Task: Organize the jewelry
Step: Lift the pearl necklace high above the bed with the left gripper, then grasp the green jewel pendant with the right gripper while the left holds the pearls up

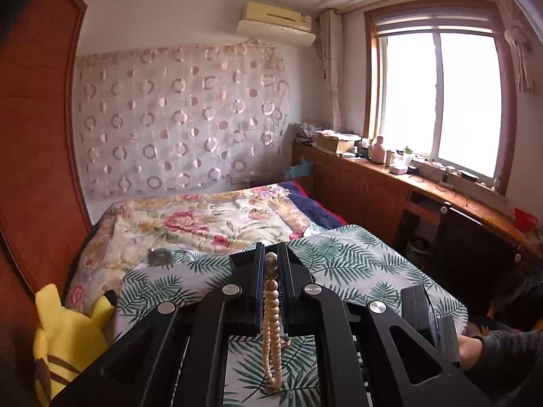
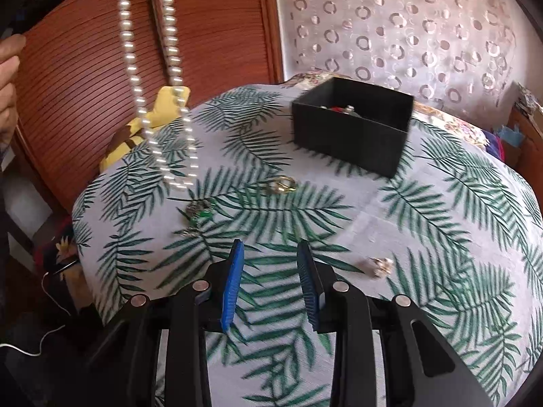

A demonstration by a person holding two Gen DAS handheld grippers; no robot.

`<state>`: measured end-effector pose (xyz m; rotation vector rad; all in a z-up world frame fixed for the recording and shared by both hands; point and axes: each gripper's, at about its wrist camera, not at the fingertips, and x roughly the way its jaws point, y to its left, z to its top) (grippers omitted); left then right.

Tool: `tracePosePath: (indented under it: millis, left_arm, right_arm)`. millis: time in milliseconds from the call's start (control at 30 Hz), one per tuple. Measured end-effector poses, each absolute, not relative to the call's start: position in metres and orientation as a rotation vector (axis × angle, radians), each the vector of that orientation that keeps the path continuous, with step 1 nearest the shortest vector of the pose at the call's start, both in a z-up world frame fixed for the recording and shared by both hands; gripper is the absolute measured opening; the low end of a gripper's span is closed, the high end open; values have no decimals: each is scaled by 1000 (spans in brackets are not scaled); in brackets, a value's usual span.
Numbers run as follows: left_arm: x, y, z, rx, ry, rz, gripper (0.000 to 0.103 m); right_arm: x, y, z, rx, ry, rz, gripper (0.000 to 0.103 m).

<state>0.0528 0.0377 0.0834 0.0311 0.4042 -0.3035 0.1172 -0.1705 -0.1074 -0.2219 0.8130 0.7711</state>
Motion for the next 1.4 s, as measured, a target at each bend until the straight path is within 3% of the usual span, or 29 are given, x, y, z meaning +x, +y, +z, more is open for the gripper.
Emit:
tracePosePath:
  millis: [833,867,900,967,1400]
  left_arm:
    - [51,95,55,-24,449,-202,7]
    - [51,95,54,-25,449,-200,7]
    - [51,96,54,-26,450,-199,7]
    - [52,97,53,-27,451,-197,7]
    - [73,80,87,3,389,-222,7]
  right_arm:
    - [122,-76,-123,-411,857,862,34]
    - [121,-76,-124,-419,851,859,32]
    - [120,-76,-123,-435,839,849,21]
    - [120,-77,-123,-429,842,862,19]
    - [135,-113,-60,-357,700,839,18]
